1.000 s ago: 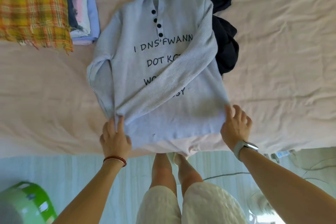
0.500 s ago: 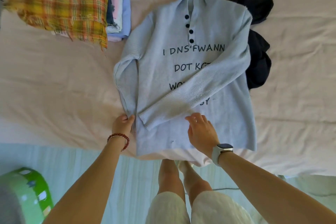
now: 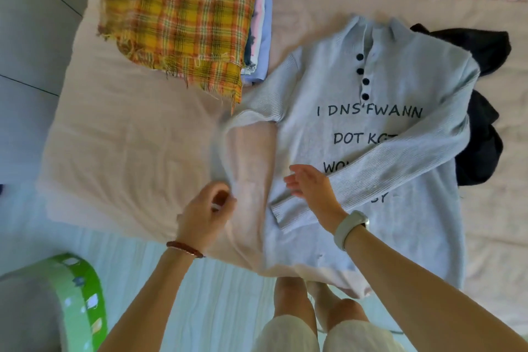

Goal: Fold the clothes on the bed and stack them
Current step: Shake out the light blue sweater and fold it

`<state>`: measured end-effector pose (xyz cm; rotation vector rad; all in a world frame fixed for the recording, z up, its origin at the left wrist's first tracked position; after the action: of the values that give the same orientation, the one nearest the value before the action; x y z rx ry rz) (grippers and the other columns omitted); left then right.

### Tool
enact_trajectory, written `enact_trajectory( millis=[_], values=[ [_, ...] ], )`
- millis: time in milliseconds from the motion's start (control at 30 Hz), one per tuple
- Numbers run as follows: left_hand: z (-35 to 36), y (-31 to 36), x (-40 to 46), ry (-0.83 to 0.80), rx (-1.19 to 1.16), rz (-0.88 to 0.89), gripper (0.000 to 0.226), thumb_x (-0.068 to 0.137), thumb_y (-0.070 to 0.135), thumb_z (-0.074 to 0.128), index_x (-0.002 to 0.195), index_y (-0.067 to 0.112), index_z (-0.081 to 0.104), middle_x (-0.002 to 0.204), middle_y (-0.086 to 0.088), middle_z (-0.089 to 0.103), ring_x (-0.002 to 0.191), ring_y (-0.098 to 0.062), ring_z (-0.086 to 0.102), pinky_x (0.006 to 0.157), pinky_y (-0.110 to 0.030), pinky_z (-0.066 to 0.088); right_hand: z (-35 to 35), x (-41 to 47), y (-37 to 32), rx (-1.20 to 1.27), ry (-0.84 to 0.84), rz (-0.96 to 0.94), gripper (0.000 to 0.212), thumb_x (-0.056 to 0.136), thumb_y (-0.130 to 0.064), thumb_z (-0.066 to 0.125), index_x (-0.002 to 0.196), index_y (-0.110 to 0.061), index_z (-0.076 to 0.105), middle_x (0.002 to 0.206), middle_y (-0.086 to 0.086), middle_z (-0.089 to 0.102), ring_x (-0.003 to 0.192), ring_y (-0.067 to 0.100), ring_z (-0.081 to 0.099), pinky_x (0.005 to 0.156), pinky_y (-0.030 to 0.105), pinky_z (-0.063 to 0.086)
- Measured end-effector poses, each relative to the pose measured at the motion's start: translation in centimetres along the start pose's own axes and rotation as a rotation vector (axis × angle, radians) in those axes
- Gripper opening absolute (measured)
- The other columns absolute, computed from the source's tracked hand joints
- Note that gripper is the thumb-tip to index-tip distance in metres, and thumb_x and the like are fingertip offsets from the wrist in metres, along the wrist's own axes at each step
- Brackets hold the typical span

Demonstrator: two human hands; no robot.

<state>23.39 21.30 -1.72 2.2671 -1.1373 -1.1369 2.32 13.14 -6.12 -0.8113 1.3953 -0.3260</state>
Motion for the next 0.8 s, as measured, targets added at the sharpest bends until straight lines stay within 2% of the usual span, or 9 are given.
enact_trajectory(
  millis=[67, 100, 200, 267, 433, 533, 600, 700, 800],
  values=[
    [4.4, 0.2, -1.4, -0.521, -0.114, -0.09, 0.006, 0.085, 0.017, 0.064, 0.082, 0.02, 0.068, 0.078, 0.003, 0.069, 0.073, -0.01, 0.063, 0.074, -0.03, 0.048, 0.7, 0.8, 0.1, 0.097, 0.02, 0.095, 0.022, 0.096, -0.02, 0.043, 0.111, -0.011, 0.057, 0.091, 0.001, 0.064, 0.085, 0.016, 0.06, 0.083, 0.032, 0.05],
    [4.9, 0.0, -1.4, -0.55, -0.167, -0.134, 0.009, 0.084, 0.018, 0.064, 0.077, 0.018, 0.07, 0.074, 0.001, 0.069, 0.069, -0.01, 0.062, 0.071, -0.03, 0.047, 1.1, 1.1, 0.3, 0.094, 0.024, 0.131, 0.022, 0.096, -0.02, 0.044, 0.11, -0.008, 0.057, 0.091, 0.003, 0.062, 0.083, 0.017, 0.058, 0.083, 0.033, 0.049],
    [1.9, -2.0, 1.9, -0.037, -0.186, -0.223, 0.007, 0.085, 0.019, 0.061, 0.084, 0.014, 0.066, 0.079, -0.004, 0.065, 0.073, -0.017, 0.058, 0.073, -0.028, 0.043, 2.4, 1.9, 0.5, -0.088, -0.011, 0.148, 0.029, 0.094, -0.015, 0.046, 0.113, 0.006, 0.052, 0.089, 0.01, 0.053, 0.08, 0.021, 0.047, 0.075, 0.035, 0.043],
    [0.6, -3.4, 3.4, 0.112, -0.126, -0.291, 0.013, 0.09, 0.015, 0.055, 0.102, 0.014, 0.061, 0.093, -0.002, 0.062, 0.085, -0.018, 0.057, 0.08, -0.027, 0.043, 3.6, 2.1, 0.2, -0.224, -0.044, 0.096, 0.028, 0.092, -0.018, 0.051, 0.115, -0.001, 0.054, 0.084, 0.006, 0.055, 0.077, 0.02, 0.05, 0.076, 0.037, 0.045],
    [6.0, -3.2, 3.7, -0.271, -0.261, -0.32, 0.014, 0.09, 0.009, 0.053, 0.079, 0.008, 0.061, 0.067, -0.002, 0.055, 0.06, -0.013, 0.049, 0.058, -0.021, 0.041, 6.2, 1.8, 1.0, -0.547, -0.137, -0.022, 0.012, 0.091, -0.025, 0.052, 0.084, -0.016, 0.049, 0.069, -0.004, 0.048, 0.064, 0.015, 0.047, 0.063, 0.027, 0.04],
    [8.1, -2.8, 3.0, -0.339, -0.252, -0.31, 0.016, 0.088, 0.016, 0.058, 0.074, 0.011, 0.055, 0.067, -0.002, 0.053, 0.062, -0.017, 0.047, 0.06, -0.027, 0.039, 5.2, 2.0, 1.5, -0.389, -0.073, 0.004, 0.025, 0.094, -0.012, 0.043, 0.069, -0.014, 0.042, 0.058, -0.002, 0.038, 0.052, 0.012, 0.036, 0.044, 0.016, 0.034],
    [7.7, -3.2, 2.9, -0.206, -0.249, -0.332, 0.022, 0.087, 0.016, 0.058, 0.069, 0.009, 0.048, 0.064, -0.008, 0.046, 0.063, -0.019, 0.041, 0.061, -0.029, 0.032, 3.9, 1.8, 1.7, -0.264, -0.03, 0.012, 0.018, 0.094, -0.007, 0.041, 0.081, -0.014, 0.05, 0.063, 0.003, 0.047, 0.056, 0.015, 0.042, 0.044, 0.019, 0.04],
    [2.8, -3.5, 1.9, 0.296, -0.208, -0.359, 0.016, 0.088, 0.009, 0.054, 0.077, 0.009, 0.043, 0.061, 0.0, 0.043, 0.066, -0.023, 0.043, 0.058, -0.027, 0.025, 1.5, 0.9, 1.7, -0.174, 0.051, -0.018, 0.024, 0.094, -0.006, 0.04, 0.11, -0.019, 0.054, 0.078, 0.007, 0.058, 0.067, 0.018, 0.051, 0.053, 0.021, 0.045],
    [-1.4, -0.7, 0.4, 0.504, -0.094, -0.193, 0.014, 0.087, 0.005, 0.052, 0.087, 0.013, 0.041, 0.071, -0.003, 0.049, 0.066, -0.026, 0.045, 0.058, -0.028, 0.028, 0.0, 0.2, 1.3, -0.113, 0.031, -0.023, 0.028, 0.094, -0.002, 0.038, 0.104, -0.014, 0.061, 0.081, -0.001, 0.061, 0.068, 0.012, 0.057, 0.064, 0.022, 0.048]
  ],
)
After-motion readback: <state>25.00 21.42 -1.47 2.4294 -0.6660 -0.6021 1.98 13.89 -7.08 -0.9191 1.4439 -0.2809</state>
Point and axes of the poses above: each hand's wrist, its own x-axis towards the middle knuckle, its own z-axis out of the palm, y = z × x, the point moved 7 cm from there along x, towards the middle knuckle
